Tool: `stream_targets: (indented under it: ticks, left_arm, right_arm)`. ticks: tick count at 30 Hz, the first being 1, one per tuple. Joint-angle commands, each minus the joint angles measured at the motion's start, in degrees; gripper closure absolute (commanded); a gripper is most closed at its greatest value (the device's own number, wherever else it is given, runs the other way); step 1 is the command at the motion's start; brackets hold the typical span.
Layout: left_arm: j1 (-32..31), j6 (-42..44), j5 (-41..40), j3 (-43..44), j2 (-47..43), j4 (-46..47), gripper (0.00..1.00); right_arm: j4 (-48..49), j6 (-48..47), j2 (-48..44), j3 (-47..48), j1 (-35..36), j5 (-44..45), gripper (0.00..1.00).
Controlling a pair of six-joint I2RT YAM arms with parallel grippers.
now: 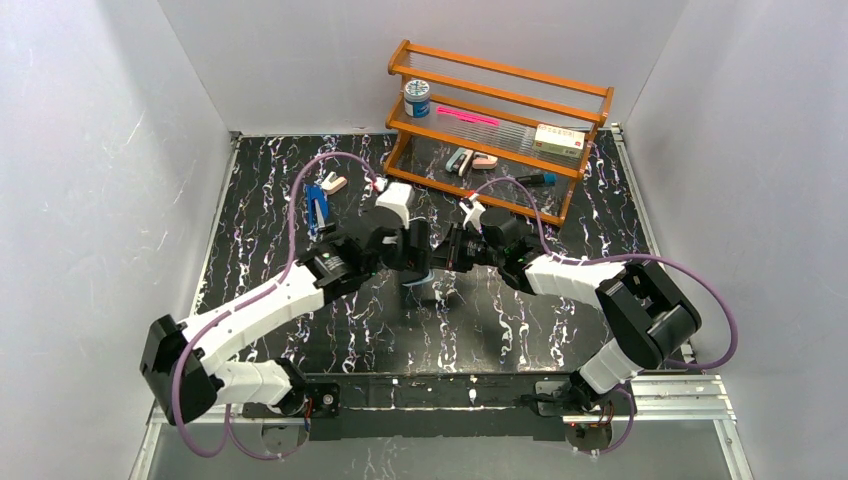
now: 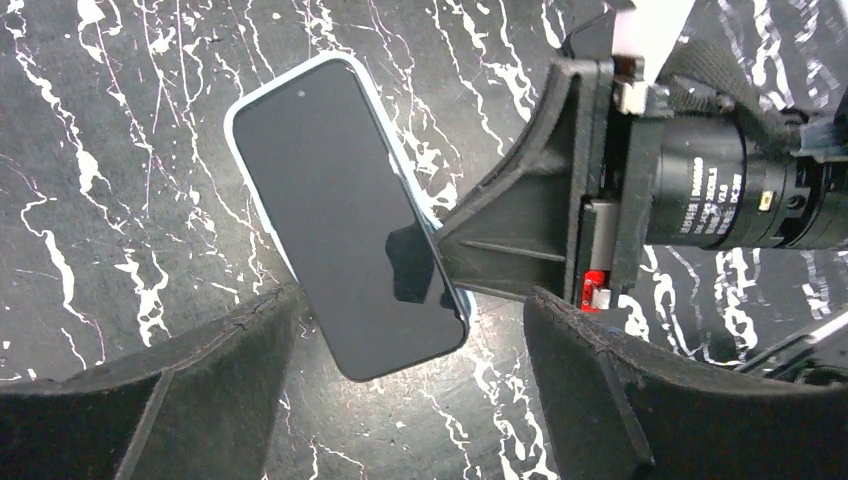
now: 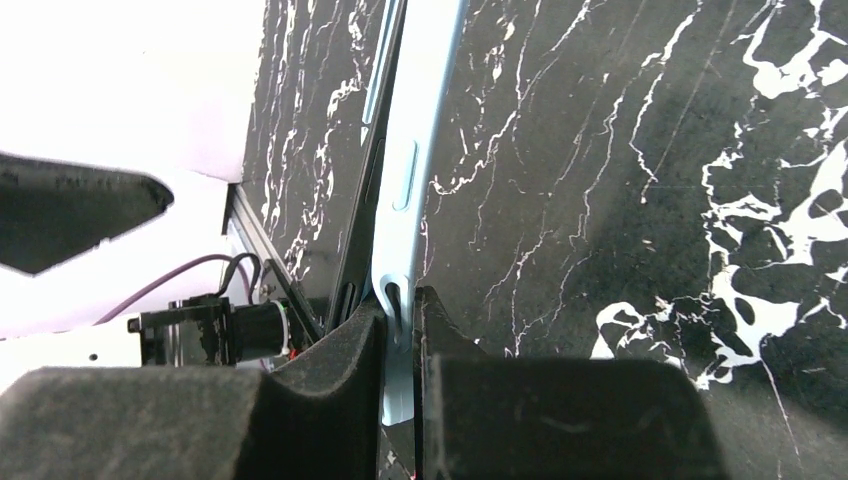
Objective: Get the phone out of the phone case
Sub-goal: Remove the phone case from the phone.
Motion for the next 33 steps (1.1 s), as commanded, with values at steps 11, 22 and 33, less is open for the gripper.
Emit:
stream_targets:
  ticks: [11, 22, 33]
  left_arm:
    - [-15.2, 4.3, -27.4, 7.6, 12.3, -8.9, 0.34]
    - [-20.0, 5.2, -39.9, 10.3, 19.2, -11.7, 0.50]
    - [-21.4, 5.5, -45.8, 11.8, 24.7, -13.2, 0.57]
  right_arm:
    - [1.9, 3.2, -2.3, 3.4, 0.5, 2.0, 0.99]
    - [2.0, 4.1, -1.8, 3.5, 0.7, 1.5, 0.99]
    - [3.0, 5.6, -1.6, 3.5, 1.3, 0.5, 0.99]
